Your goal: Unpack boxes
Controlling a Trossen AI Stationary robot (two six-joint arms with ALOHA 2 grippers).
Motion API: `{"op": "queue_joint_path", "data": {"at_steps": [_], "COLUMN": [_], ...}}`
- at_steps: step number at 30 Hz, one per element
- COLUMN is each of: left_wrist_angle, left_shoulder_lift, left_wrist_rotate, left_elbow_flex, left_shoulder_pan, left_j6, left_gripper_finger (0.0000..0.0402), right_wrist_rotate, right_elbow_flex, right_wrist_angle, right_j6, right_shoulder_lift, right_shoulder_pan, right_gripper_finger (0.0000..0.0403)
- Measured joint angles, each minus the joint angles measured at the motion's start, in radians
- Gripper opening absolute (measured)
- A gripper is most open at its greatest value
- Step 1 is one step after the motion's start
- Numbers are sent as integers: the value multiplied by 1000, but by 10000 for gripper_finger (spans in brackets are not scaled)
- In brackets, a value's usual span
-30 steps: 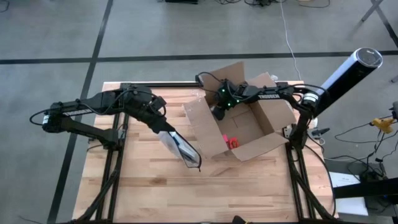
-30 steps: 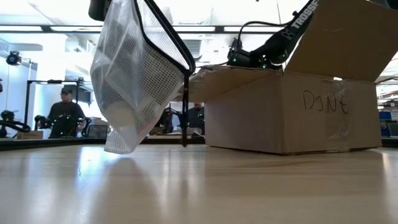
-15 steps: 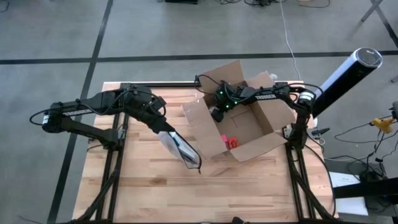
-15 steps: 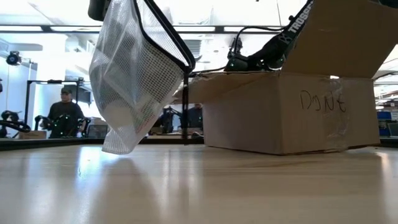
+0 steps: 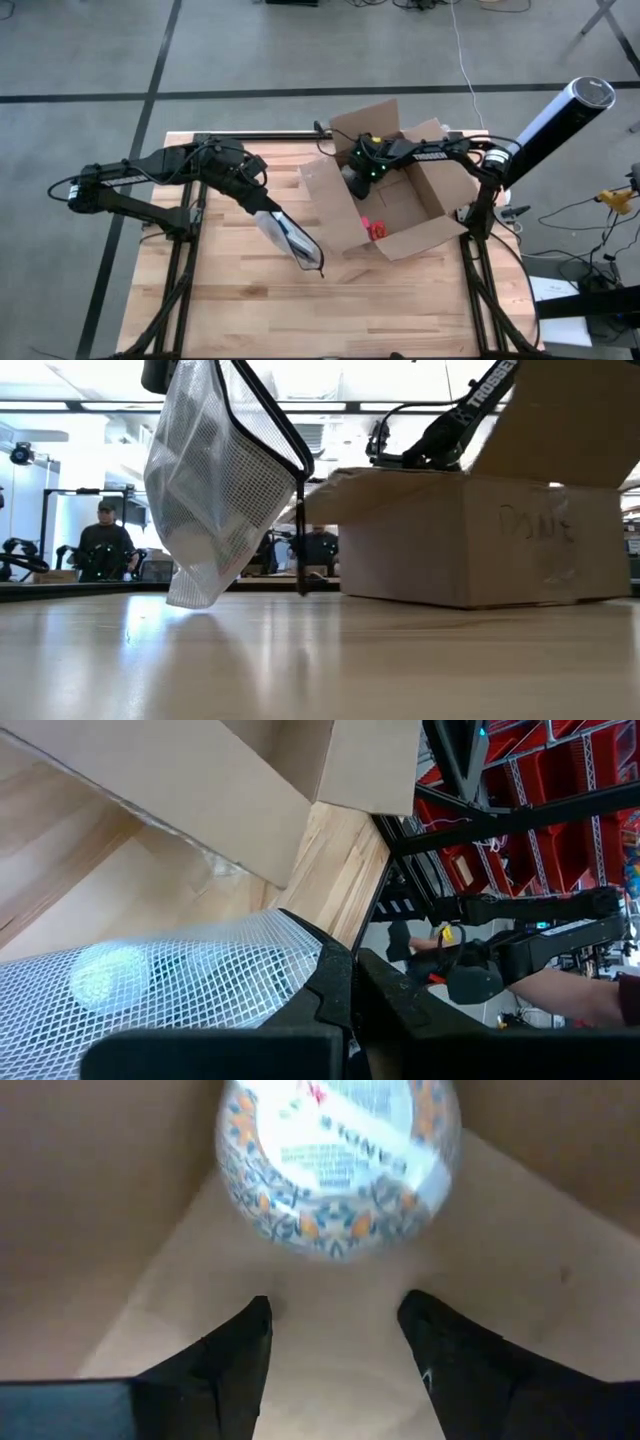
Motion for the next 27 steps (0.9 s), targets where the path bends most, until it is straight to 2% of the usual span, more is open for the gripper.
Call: {"op": "queue_joint_path", "data": {"at_steps": [7, 13, 21, 27], "left_wrist_angle": [1, -1, 1, 2], "left_shoulder_lift": [0, 0, 0, 0], "left_wrist_rotate": [8, 8, 9, 8], "left_elbow_flex": [0, 0, 0, 0], "left_shoulder_pan": [0, 0, 0, 0], "left_j6": [6, 7, -1, -13], "left_gripper_finger": [0, 0, 0, 0], "right_wrist_rotate": [-15, -25, 55, 57], "right_elbow_flex": [8, 48, 86, 97], "right_wrist_angle": [60, 118, 177, 178], "right_j6": [29, 51, 62, 37], "right_shoulder_lift": [-86, -102, -27, 16], "right_shoulder_pan": [-1, -2, -3, -5], "right_gripper_finger": [221, 226, 194, 167]}}
